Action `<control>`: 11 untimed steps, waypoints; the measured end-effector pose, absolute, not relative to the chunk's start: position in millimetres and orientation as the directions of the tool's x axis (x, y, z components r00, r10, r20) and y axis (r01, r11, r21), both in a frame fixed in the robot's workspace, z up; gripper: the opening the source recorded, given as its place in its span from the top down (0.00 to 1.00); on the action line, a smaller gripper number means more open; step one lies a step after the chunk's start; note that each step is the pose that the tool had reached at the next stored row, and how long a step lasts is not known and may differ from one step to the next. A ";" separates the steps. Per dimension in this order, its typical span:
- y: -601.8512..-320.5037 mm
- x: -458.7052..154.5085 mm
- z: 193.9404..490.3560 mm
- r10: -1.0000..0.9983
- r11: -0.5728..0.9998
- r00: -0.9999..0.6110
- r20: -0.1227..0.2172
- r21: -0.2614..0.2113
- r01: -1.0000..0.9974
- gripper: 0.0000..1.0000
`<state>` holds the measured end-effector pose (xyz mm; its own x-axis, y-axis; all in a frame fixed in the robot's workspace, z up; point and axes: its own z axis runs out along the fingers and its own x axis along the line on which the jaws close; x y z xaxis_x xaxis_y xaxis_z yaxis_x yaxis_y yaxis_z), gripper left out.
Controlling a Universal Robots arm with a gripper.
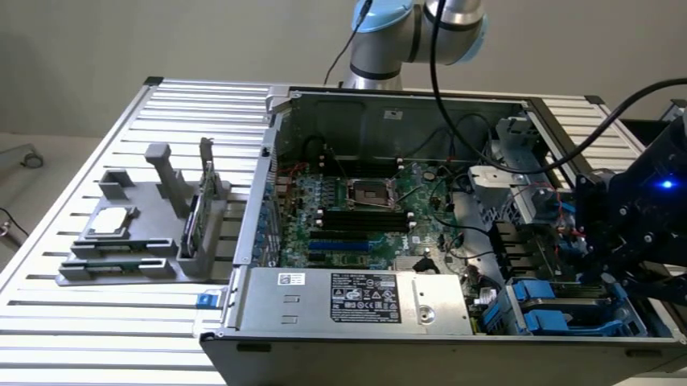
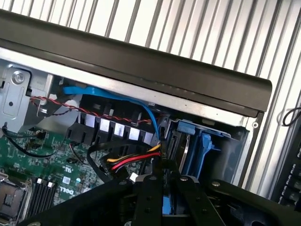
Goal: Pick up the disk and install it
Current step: 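Insert the first disk wire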
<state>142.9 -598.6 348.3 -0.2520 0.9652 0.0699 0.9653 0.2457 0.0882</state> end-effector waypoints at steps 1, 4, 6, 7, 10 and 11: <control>-598.6 142.9 348.5 0.967 0.238 -0.244 0.070 0.085 0.967 0.84; -598.6 143.0 348.8 0.973 0.213 -0.219 0.072 0.076 0.974 0.84; -598.6 143.0 349.0 0.977 0.196 -0.201 0.073 0.069 0.978 0.84; -598.7 143.0 349.2 0.979 0.188 -0.192 0.073 0.065 0.980 0.84; -598.8 143.0 349.4 0.983 0.165 -0.169 0.072 0.054 0.985 0.84; -598.8 143.0 349.4 0.984 0.157 -0.161 0.071 0.051 0.986 0.84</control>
<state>143.0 -598.8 349.4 -0.1606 0.9845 0.0711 0.9862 0.1573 0.0508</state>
